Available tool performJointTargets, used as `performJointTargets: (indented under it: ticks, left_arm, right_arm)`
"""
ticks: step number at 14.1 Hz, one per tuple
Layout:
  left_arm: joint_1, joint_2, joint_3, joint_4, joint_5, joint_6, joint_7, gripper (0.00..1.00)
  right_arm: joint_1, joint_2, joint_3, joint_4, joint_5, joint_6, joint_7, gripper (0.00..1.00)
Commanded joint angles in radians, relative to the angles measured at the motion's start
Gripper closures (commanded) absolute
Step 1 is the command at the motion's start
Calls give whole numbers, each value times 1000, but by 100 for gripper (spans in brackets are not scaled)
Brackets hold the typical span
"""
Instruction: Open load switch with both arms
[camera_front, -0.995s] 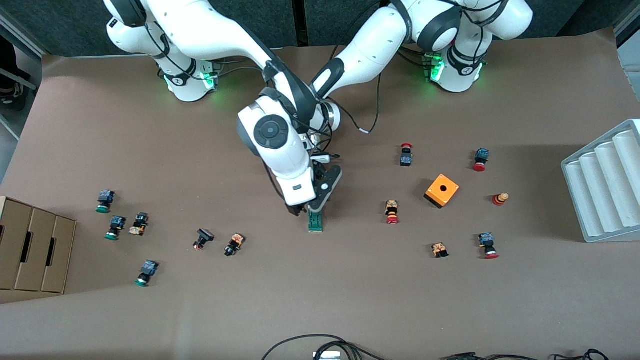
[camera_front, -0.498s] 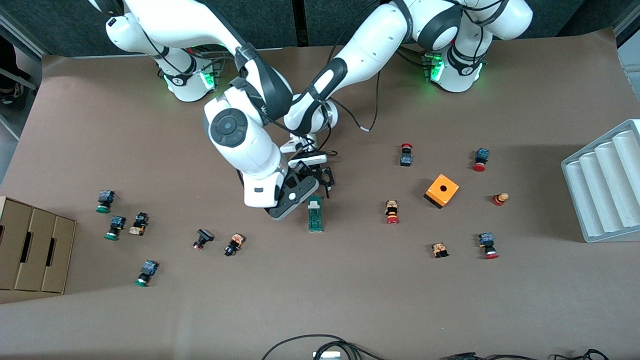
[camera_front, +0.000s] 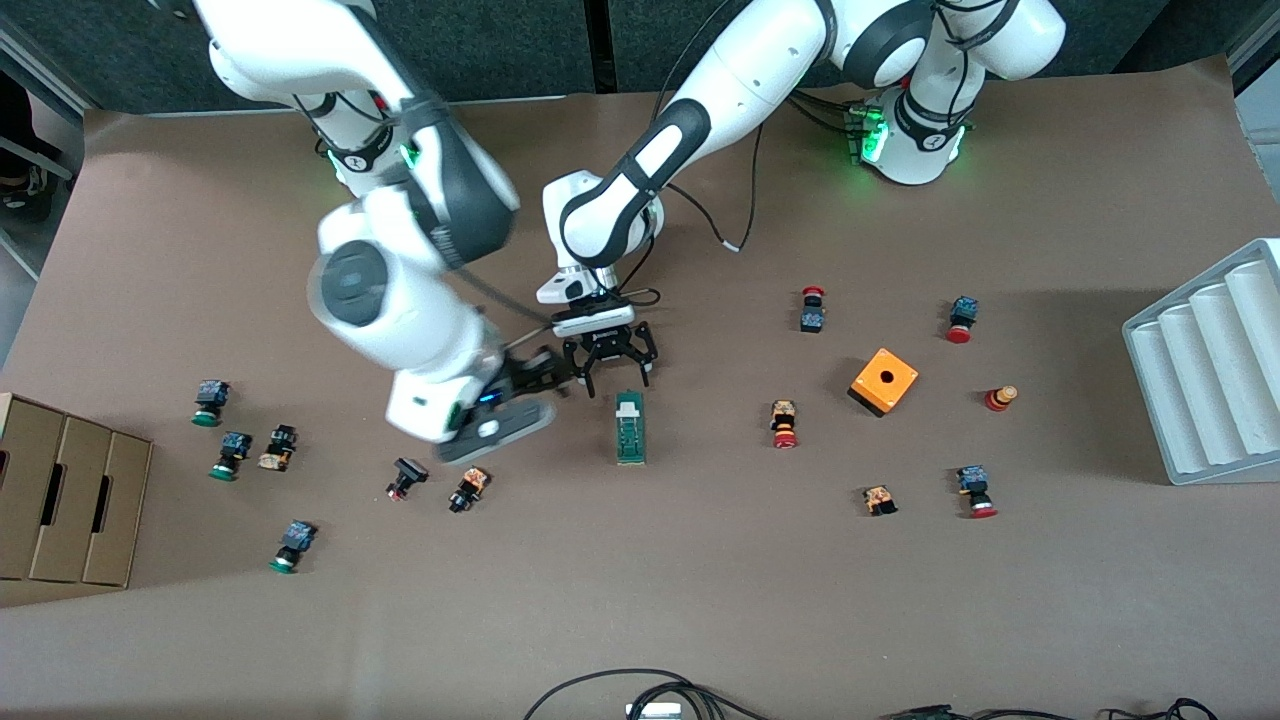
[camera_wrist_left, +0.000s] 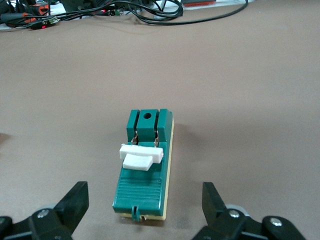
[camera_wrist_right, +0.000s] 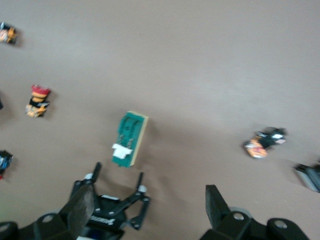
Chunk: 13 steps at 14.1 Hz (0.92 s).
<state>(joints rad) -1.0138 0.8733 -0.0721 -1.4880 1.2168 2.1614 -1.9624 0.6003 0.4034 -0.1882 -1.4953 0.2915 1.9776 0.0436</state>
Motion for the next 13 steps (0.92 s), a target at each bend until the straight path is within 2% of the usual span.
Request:
performJointTargets:
  ticks: [1,3,5,7,13]
  left_arm:
    - [0,-37,2,-15,-55,-6,132,0]
    - [1,-50,3,-14,-94,-32,264,0]
    - [3,-71,5,-15,-140,-40,400,0]
    - [6,-92,8,-15,-181,-57,520,0]
    - [76,-180,6,-20,-301,-72,820,0]
  right_arm:
    - [-75,-37,7,-14,18,-48,10,0]
    - [-140,-41,6,-10,9,-101,4,0]
    - [-200,-37,6,3,-93,-141,2,0]
    - [-272,-28,3,9,-153,-138,7,0]
    - [-451,-63,4,9,-169,-198,-34,0]
